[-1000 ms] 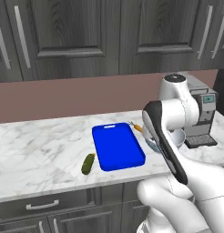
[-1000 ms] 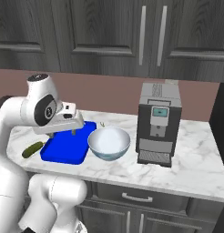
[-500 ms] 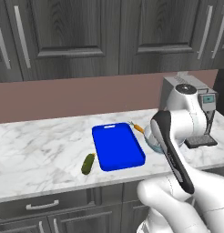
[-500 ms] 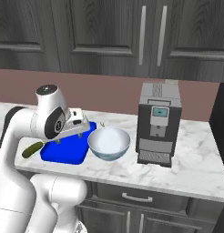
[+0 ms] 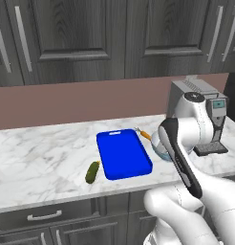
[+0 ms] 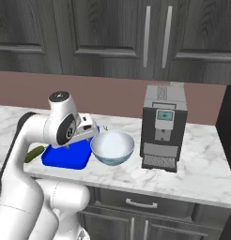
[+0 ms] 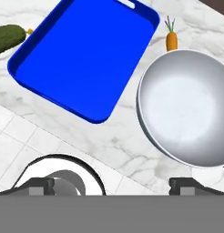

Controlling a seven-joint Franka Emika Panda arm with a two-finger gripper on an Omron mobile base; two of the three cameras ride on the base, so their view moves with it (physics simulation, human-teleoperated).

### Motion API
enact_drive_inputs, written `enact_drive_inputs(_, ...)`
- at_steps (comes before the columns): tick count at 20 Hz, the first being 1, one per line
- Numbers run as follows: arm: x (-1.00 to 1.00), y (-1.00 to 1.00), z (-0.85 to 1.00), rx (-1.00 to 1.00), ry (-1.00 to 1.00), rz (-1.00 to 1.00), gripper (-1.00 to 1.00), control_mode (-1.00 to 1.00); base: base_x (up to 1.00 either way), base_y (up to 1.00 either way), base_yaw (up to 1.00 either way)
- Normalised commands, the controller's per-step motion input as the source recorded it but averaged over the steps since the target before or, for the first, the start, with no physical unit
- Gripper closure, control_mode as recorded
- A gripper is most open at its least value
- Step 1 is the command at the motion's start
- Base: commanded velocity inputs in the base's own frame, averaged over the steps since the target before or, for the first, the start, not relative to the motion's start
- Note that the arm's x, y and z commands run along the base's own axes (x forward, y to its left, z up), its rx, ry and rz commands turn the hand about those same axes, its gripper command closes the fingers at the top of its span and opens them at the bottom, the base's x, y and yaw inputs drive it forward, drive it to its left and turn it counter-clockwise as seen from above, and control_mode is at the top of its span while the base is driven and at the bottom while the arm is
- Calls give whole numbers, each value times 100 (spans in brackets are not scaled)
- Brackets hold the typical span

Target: Place the two vegetables and bowl onto the tray for setting up a vegetable dip station.

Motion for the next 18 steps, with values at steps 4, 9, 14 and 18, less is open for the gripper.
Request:
enact_drive_inputs(4,26,-9,-25,0,1,2,-100,-100,0,0,0)
enact_drive_inputs(9,30,-5,-24,0,2,0,-100,-100,0,0,0)
enact_drive_inputs(14,29,-4,-25,0,3,0,-100,-100,0,0,0)
enact_drive_inputs(18,29,-4,-25,0,4,0,-100,-100,0,0,0)
